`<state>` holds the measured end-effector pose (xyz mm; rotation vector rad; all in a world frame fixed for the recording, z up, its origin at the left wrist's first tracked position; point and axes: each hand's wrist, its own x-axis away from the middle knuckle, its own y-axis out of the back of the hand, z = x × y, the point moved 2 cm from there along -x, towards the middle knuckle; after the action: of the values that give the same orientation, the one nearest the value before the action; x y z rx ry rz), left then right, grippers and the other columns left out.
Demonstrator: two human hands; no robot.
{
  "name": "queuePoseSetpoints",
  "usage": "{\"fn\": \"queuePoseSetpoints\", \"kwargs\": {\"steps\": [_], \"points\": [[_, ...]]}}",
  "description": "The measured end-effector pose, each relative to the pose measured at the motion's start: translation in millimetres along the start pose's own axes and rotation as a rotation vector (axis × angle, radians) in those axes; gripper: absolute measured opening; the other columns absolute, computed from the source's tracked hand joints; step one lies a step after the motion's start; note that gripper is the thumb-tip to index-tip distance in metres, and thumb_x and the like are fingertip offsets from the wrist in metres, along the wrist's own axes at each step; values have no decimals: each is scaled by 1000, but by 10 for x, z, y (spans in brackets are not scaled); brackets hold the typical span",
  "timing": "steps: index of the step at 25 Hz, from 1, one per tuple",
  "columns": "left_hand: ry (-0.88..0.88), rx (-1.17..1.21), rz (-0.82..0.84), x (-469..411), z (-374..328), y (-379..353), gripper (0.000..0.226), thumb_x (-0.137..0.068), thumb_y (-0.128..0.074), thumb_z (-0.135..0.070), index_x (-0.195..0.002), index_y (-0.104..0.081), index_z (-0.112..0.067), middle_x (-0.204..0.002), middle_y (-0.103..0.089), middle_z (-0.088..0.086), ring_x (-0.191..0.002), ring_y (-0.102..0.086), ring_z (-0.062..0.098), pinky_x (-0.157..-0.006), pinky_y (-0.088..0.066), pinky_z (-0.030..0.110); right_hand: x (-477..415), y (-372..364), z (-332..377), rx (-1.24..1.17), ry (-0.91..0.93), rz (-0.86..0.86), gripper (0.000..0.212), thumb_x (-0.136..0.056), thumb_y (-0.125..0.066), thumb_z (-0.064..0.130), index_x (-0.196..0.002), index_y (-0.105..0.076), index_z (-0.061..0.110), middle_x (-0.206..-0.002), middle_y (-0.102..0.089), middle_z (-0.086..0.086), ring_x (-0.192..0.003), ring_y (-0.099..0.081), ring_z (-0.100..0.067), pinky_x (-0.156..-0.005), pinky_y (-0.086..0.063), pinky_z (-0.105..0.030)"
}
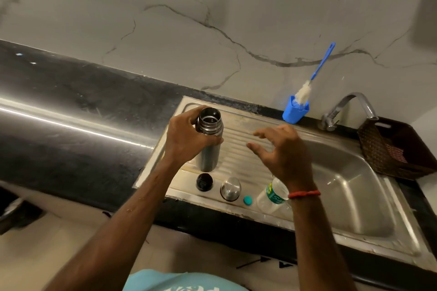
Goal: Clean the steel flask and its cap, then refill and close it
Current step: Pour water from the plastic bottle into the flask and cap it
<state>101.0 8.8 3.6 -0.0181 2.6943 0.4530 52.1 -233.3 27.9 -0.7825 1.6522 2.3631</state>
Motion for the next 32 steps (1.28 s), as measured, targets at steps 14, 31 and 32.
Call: {"fn": "queuePoseSetpoints", "kwargs": {"steps": [14, 31, 32], "points": [[88, -89, -79, 304, 389, 605, 70, -60, -84, -49, -121, -69, -18, -110, -75, -6, -103, -71, 10, -86, -62, 39, 255, -1825, 648, 237, 231, 842, 52, -91, -67, 24, -139, -50, 35, -127, -62, -2, -120, -54, -27, -101, -44, -42], [118, -116, -42, 401, 568, 475, 67, -56, -98, -23, -117, -71, -28, -101, -76, -15, -94, -71, 4, -83, -61, 34, -1072, -283, 1125, -292, 230, 645, 63, -77, -83, 11, -134, -56, 20, -127, -63, -1, -106, -54, -7, -89, -49, -19], [115, -117, -40, 406, 568, 474, 69, -56, -98, -23, -119, -70, -28, -101, -76, -14, -93, -71, 3, -83, -61, 34, -1084, -317, 1182, -276, 270, 659, 62, -76, -84, 10, -131, -58, 21, -126, -64, -1, -107, -55, -7, -89, -50, -20]]}}
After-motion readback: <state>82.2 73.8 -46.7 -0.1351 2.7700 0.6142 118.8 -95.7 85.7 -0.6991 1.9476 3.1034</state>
